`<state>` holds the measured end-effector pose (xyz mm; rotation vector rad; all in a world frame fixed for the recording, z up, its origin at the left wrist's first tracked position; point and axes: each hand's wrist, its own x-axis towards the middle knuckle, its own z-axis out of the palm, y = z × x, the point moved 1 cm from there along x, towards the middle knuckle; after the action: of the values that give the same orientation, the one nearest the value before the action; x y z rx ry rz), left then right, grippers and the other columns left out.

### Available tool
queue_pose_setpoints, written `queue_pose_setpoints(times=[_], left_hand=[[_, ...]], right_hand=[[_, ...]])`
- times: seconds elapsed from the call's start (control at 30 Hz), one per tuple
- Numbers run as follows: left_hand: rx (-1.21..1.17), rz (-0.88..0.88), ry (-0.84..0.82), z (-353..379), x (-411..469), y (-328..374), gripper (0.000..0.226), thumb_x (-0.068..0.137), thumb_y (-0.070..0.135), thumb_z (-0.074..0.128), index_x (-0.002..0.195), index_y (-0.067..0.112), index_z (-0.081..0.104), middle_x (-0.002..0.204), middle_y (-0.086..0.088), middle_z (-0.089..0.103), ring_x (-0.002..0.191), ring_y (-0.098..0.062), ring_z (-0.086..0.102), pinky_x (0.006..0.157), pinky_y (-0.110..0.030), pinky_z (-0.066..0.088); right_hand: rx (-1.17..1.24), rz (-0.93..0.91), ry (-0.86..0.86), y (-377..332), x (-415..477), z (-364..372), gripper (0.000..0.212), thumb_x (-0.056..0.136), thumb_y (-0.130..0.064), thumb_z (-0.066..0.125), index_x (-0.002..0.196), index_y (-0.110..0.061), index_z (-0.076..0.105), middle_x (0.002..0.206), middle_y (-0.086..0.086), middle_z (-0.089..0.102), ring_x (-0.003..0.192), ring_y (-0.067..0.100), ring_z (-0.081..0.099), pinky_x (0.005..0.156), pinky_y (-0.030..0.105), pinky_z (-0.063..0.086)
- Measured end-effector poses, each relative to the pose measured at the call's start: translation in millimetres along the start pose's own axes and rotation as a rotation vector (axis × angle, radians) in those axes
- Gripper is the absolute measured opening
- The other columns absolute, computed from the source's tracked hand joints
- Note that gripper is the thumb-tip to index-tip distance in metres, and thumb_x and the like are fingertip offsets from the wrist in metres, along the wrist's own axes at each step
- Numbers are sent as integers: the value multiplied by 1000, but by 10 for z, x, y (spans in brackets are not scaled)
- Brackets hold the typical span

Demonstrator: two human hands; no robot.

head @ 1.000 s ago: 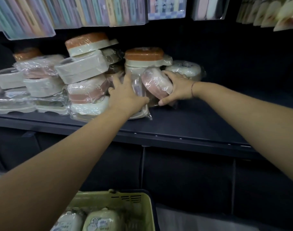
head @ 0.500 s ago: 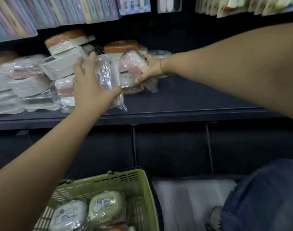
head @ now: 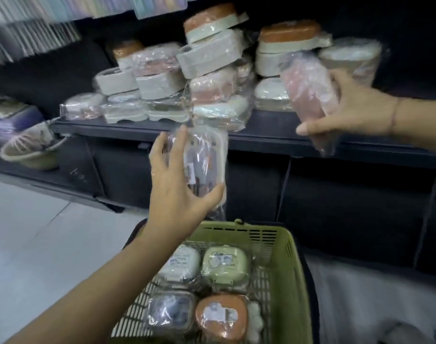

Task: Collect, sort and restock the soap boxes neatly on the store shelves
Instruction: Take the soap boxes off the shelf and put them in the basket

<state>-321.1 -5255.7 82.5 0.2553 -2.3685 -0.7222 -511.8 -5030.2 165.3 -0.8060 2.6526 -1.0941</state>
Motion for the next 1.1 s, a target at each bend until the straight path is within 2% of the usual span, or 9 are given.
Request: queue_pose_setpoints(times=[0.13,0.27,0.43,0.53,0.63,0.73,0.8,0.93,1.1], left_hand=[[63,-68,-206,-128,-425,-667,110,72,38,81,153,34,7,139,12,20,125,-3,31,96,-1,29],[219,0,-534,-44,-807,-1361,105,74,40,74,154,35,6,150,4,25,131,-14,35,106,-35,43],[531,136,-884,225,-1067,-1927,98,94,18,54,147,38,-26,160,13,-19,149,-14,-13,117,-35,-16],[645,201,-828,352,-1087,-2149,113,86,0,48,130,43,-47,157,9,-22,148,-20,-18,110,-38,-24],[679,61,-880,446,-1259,-2297,91,96,32,41,141,39,-38,162,0,-11,148,-26,-16,117,-48,-16],[668,25,-891,519,-1449,-2329,73,98,65,18,156,22,19,158,-10,28,146,-31,12,114,-48,14],[701,31,-903,561,-1512,-2392,79,96,70,16,153,17,31,155,-12,34,143,-31,18,107,-45,21],[721,16,-870,613,-1494,-2378,84,93,75,19,154,17,28,154,-13,35,143,-32,21,105,-49,22],[664,-69,-991,564,-1432,-2321,90,84,84,7,150,31,-25,161,-11,11,146,-41,10,118,-54,2]], right_hand=[[-7,-91,-105,-71,-713,499,116,31,-64,83,130,-52,23,126,-11,39,112,6,46,95,25,36],[-120,47,-383,227,-989,1664,113,44,-60,83,130,-53,10,121,-12,24,119,13,37,102,28,39],[-259,230,-443,574,-891,2857,117,65,-55,80,149,-36,1,136,1,16,128,24,32,101,34,42],[-320,184,-322,660,-836,3198,114,72,-60,72,152,-31,-4,147,5,9,134,26,20,112,34,31],[-372,185,-286,783,-861,3377,107,78,-66,61,152,-35,-10,156,8,-9,143,32,3,120,41,12],[-346,189,-308,884,-910,3470,97,83,-67,54,151,-43,-10,156,7,-14,145,33,-2,120,43,16],[-310,162,-309,898,-891,3533,92,86,-62,55,151,-44,-8,156,6,-14,145,32,-4,119,42,20],[-309,87,-311,849,-816,3702,85,89,-57,54,151,-45,-2,156,2,-14,145,28,-10,120,42,19],[-378,59,-362,877,-708,3700,87,84,-65,54,151,-45,1,156,3,-2,142,27,2,119,41,18]])
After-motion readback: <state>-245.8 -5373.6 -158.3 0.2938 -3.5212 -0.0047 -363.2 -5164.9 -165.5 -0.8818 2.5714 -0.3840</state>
